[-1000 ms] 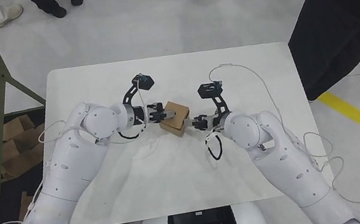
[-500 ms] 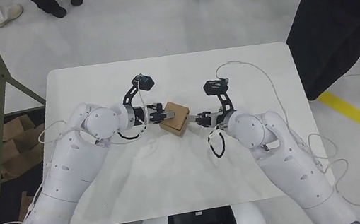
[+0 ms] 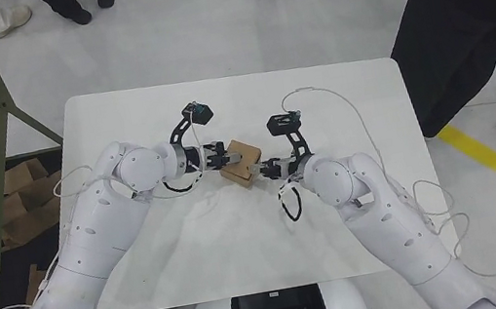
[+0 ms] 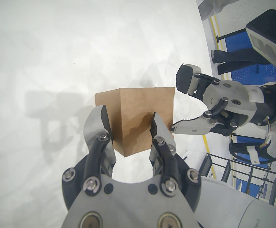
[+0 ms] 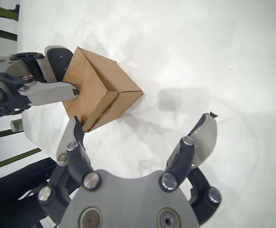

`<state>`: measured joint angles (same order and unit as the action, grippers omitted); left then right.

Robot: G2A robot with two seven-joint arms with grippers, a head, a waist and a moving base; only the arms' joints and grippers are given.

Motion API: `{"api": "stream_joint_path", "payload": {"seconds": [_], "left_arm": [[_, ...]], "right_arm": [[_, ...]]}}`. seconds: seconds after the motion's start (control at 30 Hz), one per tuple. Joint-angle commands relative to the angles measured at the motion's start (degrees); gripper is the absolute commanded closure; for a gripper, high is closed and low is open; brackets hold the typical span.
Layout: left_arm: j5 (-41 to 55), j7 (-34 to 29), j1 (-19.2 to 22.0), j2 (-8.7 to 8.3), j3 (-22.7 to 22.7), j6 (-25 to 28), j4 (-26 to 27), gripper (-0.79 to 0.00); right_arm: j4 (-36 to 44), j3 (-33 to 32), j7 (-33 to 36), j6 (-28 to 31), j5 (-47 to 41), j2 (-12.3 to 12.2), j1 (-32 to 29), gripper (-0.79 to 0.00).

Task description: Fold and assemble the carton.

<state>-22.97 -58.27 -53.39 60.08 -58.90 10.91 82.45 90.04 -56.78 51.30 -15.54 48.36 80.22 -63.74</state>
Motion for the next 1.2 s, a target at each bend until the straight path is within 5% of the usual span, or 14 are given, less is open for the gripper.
{"api": "stream_joint_path", "payload": {"seconds": [0.0,0.37,0.73,1.17], "left_arm": [[0.04,-0.03,0.10,0.01,0.02,0.02,-0.09,-0.376],[0.46,-0.25,0.72,0.13,0.34,0.38,-1.04,-0.372],[0.91,-0.47,1.47,0.22,0.43,0.82,-2.26,-0.369],[1.31,-0.37,1.87,0.28,0.52,1.03,-3.02,-0.366]], "right_arm": [[-0.72,0.24,0.41,-0.13,0.03,0.06,0.40,-0.785],[-2.61,0.83,0.72,-0.69,-0.29,0.33,1.84,-0.785],[-1.57,-1.88,-5.36,-8.89,-1.03,0.57,0.82,-0.785],[-4.90,1.22,-6.01,-11.79,0.70,1.57,3.52,-0.785]]}}
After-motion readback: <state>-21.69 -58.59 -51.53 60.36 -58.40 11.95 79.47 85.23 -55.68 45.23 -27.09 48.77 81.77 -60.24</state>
